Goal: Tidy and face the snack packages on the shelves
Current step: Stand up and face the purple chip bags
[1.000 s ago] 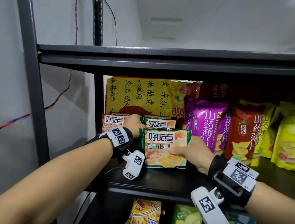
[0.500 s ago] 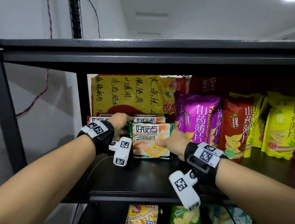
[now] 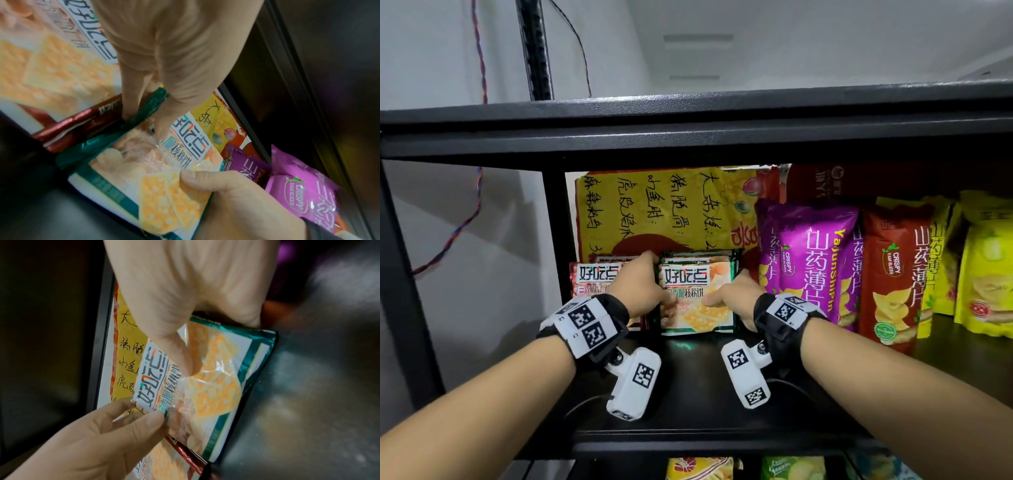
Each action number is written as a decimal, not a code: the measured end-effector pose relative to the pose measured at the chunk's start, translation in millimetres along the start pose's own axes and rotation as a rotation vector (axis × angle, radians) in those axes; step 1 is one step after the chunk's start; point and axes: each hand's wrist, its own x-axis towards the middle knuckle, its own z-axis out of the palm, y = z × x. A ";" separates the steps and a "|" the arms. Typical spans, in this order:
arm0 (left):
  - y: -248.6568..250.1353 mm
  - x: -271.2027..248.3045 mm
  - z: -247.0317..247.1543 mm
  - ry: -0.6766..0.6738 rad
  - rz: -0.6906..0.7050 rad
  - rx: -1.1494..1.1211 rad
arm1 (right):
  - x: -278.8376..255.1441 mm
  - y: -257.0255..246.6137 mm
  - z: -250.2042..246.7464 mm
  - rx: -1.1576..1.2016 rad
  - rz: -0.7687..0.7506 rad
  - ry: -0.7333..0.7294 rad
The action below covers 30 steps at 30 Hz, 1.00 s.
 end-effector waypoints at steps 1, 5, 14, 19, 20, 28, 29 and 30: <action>0.7 -0.5 -1.6 -0.011 0.004 0.019 | 0.4 0.4 -0.1 0.001 0.008 -0.020; 2.9 -7.6 -6.5 -0.033 -0.031 0.010 | -11.6 -1.6 -2.1 -0.036 -0.002 -0.033; 72.0 -46.9 -10.6 0.271 0.225 -0.173 | -124.1 -35.6 -78.8 -0.227 -0.767 0.250; 120.9 -55.5 15.9 0.065 0.205 -0.369 | -116.5 -22.7 -147.0 -0.144 -0.766 0.627; 129.3 -54.7 20.6 0.038 0.186 -0.421 | -110.2 -18.9 -156.2 -0.150 -0.699 0.630; 170.7 -54.8 48.3 -0.069 -0.022 -1.047 | -81.2 -8.9 -163.2 0.025 -0.505 0.321; 170.4 -56.2 47.9 -0.035 0.001 -1.066 | -82.6 -9.0 -162.6 0.074 -0.532 0.271; 169.0 -58.7 46.8 0.005 0.034 -1.080 | -86.2 -8.7 -162.6 0.123 -0.561 0.221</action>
